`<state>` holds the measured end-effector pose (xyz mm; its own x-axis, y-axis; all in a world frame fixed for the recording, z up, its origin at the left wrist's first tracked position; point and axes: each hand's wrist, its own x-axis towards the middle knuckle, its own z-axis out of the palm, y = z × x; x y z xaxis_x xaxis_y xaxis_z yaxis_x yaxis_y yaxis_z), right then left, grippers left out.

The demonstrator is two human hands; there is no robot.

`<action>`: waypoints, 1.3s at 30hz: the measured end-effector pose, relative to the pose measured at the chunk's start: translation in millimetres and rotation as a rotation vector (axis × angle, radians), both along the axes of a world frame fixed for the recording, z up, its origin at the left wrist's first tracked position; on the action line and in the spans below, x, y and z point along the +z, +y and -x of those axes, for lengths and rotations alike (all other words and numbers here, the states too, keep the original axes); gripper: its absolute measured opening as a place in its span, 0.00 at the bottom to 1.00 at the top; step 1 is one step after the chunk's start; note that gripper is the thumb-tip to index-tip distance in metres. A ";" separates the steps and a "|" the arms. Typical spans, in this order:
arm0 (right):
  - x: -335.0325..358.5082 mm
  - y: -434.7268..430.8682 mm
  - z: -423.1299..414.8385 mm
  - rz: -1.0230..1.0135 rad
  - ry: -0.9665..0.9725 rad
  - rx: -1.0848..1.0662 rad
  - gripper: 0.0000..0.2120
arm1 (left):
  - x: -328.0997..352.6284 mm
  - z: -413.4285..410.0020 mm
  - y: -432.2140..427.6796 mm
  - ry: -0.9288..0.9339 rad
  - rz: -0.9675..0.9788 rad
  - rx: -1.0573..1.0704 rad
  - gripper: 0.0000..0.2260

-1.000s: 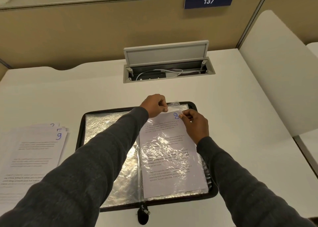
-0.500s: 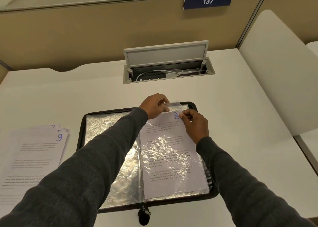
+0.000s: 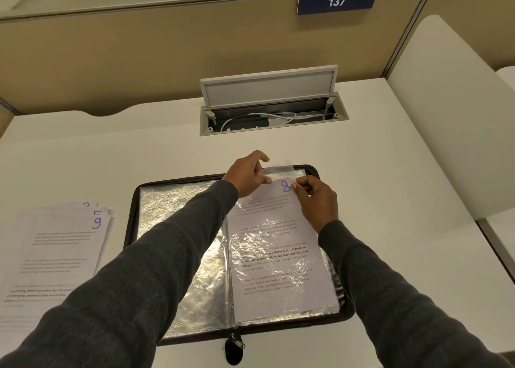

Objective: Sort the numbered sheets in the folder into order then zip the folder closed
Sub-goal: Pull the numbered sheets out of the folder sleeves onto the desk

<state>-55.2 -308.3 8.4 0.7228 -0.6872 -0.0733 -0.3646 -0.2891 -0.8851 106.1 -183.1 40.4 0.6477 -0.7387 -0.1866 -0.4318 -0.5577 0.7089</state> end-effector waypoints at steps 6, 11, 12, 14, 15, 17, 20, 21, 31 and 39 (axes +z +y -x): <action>-0.1 0.5 1.2 -0.030 0.006 -0.008 0.07 | 0.5 -2.7 1.1 0.022 0.038 0.035 0.05; 1.7 0.2 0.3 -0.046 -0.006 -0.017 0.07 | 4.0 -4.2 -1.4 0.130 0.019 0.027 0.13; 2.2 0.5 0.1 -0.051 -0.009 -0.020 0.06 | 4.3 -4.8 -2.9 0.138 -0.001 0.014 0.15; 4.0 1.5 -0.4 -0.070 -0.011 -0.028 0.05 | 5.2 -5.4 -5.5 0.138 -0.059 -0.027 0.18; 5.2 1.9 -0.7 -0.076 -0.013 -0.031 0.04 | 5.2 -5.9 -6.5 0.141 -0.081 -0.045 0.18; 6.8 1.9 -1.4 -0.082 -0.014 -0.036 0.04 | 5.8 -6.5 -8.9 0.154 -0.095 -0.066 0.19; 7.7 1.2 -1.5 -0.080 -0.009 -0.039 0.05 | 9.2 -4.7 -13.4 0.163 -0.161 -0.103 0.26; 7.4 0.8 -1.5 -0.077 -0.006 -0.038 0.05 | 10.6 -4.3 -15.1 0.175 -0.203 -0.120 0.28; 4.0 1.7 10.8 -0.130 0.116 -0.038 0.14 | 25.7 -18.1 -19.6 0.091 -0.102 0.077 0.32; -20.0 1.0 31.2 -0.163 0.303 0.000 0.10 | 60.7 -51.8 -4.2 -0.166 0.222 0.236 0.21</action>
